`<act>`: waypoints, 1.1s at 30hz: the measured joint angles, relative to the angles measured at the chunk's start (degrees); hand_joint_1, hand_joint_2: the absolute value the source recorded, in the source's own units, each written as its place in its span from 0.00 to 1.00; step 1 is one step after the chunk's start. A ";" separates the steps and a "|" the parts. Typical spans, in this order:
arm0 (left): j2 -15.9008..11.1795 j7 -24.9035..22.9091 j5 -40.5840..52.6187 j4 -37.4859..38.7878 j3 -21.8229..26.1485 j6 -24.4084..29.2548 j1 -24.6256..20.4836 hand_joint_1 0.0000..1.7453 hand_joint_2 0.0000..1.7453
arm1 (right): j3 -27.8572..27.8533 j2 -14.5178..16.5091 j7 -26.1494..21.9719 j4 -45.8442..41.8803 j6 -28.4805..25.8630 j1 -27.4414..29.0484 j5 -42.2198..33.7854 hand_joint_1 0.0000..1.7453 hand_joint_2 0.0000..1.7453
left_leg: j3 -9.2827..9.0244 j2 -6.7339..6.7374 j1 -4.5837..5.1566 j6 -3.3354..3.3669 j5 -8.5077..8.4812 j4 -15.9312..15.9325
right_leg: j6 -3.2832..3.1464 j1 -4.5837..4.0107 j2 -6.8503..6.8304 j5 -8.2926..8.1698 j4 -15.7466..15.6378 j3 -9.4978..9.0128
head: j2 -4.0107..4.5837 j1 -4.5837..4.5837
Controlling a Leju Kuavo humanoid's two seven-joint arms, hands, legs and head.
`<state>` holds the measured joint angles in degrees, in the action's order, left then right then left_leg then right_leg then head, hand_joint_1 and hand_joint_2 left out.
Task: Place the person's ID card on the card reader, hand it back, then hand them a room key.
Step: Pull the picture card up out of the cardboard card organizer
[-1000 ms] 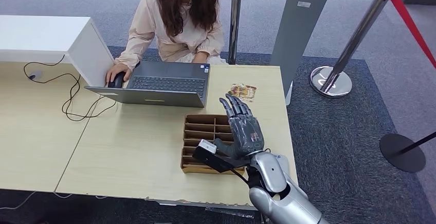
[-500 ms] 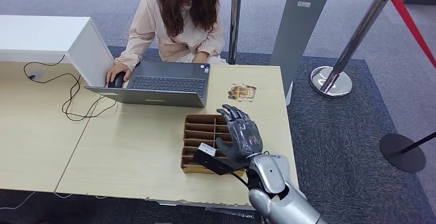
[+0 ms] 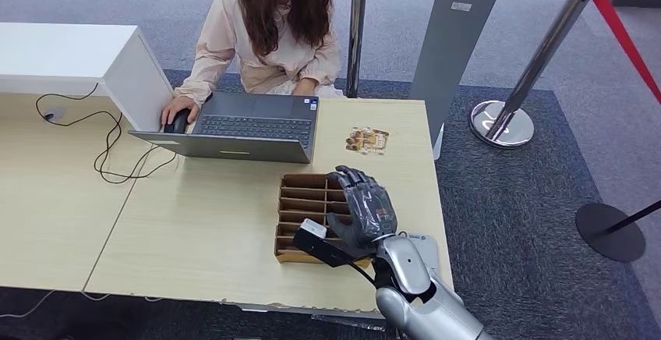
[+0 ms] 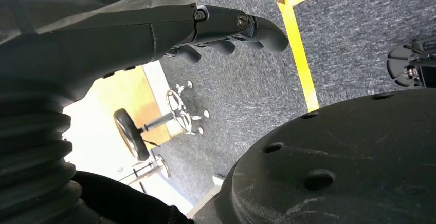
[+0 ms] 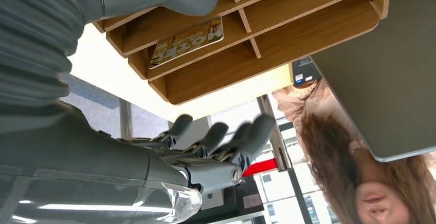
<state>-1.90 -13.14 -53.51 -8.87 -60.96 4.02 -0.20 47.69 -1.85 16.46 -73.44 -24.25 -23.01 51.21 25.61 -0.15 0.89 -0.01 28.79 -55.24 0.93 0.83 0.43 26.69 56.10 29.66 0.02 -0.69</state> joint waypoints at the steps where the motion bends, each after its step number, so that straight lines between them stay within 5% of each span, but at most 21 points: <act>1: 0.04 -0.01 0.00 0.00 0.19 0.00 0.00 0.00 0.00 | 0.00 0.01 -0.01 0.13 -0.02 -0.01 -0.03 0.26 1.00 | 0.00 0.00 0.00 0.00 0.00 0.00 | 0.00 0.00 0.00 0.00 0.00 0.00 | 0.00 0.00; 33: 0.22 0.51 -0.17 0.39 0.66 0.00 0.17 0.00 0.00 | -0.11 0.28 0.37 2.75 -1.23 -0.09 0.26 0.41 1.00 | -0.01 0.00 0.01 0.00 0.00 0.00 | 0.00 0.01 0.01 0.00 0.00 0.00 | 0.00 0.00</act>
<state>-1.68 -12.62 -53.68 -8.48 -60.30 4.02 -0.03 47.58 -1.57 16.83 -70.69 -25.48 -23.10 51.46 25.59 -0.15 0.90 -0.01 28.79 -55.24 0.93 0.84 0.44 26.69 56.10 29.66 0.02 -0.69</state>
